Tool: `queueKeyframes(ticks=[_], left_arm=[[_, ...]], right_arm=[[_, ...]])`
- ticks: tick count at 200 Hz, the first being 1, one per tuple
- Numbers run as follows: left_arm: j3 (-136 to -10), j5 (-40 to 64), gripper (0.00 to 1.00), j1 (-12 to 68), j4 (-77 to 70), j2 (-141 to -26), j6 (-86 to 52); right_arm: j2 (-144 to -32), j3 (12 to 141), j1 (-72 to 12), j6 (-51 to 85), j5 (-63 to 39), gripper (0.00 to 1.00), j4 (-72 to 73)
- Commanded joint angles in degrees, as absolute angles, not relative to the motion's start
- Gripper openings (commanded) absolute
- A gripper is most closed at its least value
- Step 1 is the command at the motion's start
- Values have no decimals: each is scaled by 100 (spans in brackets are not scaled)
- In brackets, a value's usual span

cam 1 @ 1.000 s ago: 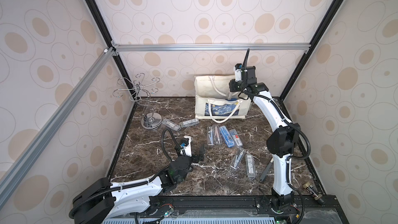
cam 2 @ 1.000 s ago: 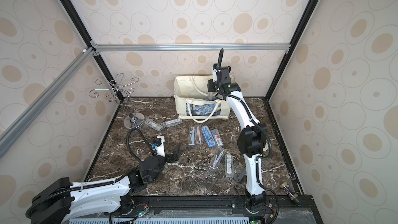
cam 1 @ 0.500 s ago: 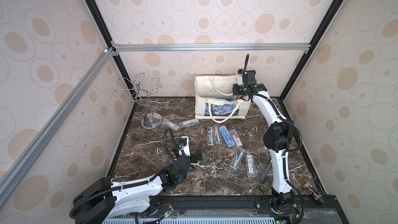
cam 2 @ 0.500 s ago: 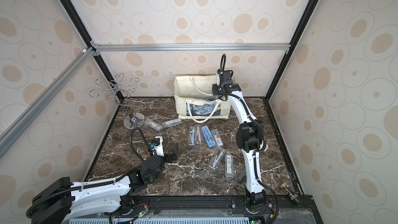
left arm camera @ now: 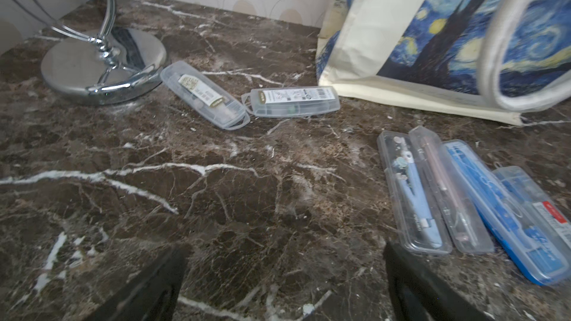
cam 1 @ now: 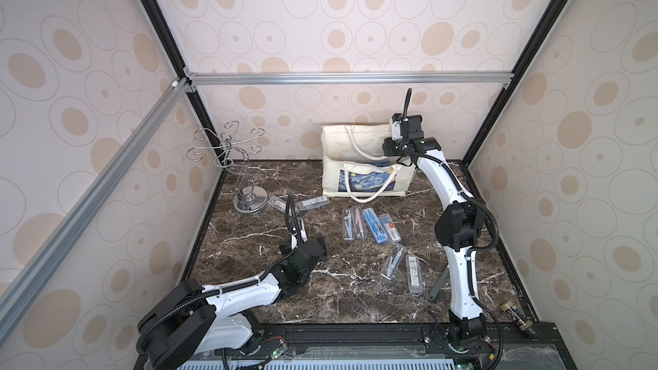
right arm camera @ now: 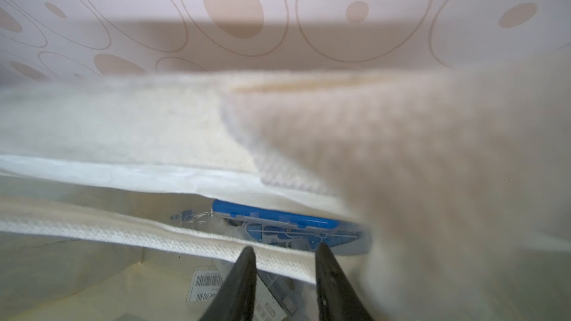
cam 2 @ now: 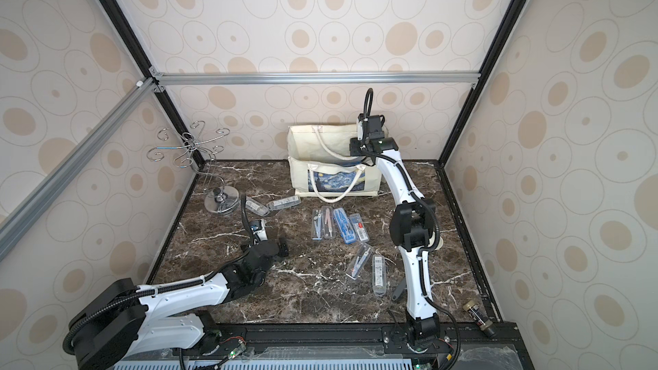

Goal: Put the compass set into the canvas bag
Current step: Place the compass set in the canvas bag.

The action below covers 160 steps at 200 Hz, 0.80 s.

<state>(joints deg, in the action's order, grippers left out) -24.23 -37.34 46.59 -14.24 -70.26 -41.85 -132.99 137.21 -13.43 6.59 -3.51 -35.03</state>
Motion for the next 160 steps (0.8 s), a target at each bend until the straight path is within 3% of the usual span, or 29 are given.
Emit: queueKeyframes(ticks=[1, 51, 100, 160], left_arm=[[-2659, -3500, 100, 4342, -936, -7074, -4645], [-2817, -3112, 100, 3488, -1027, -7206, -4750], [-3826, -3299, 100, 2770, -132, -8206, -5008], [-5090, -3118, 100, 2212, 248, -9523, -5134]], right_arm=[[-13257, 13966, -1345, 647, -549, 37, -3612], [-12586, 13815, -1345, 534, -1167, 50, -3595], [-11577, 13214, -1345, 748, -1994, 61, -3372], [-9587, 10108, -1345, 1129, -2311, 62, -2005]])
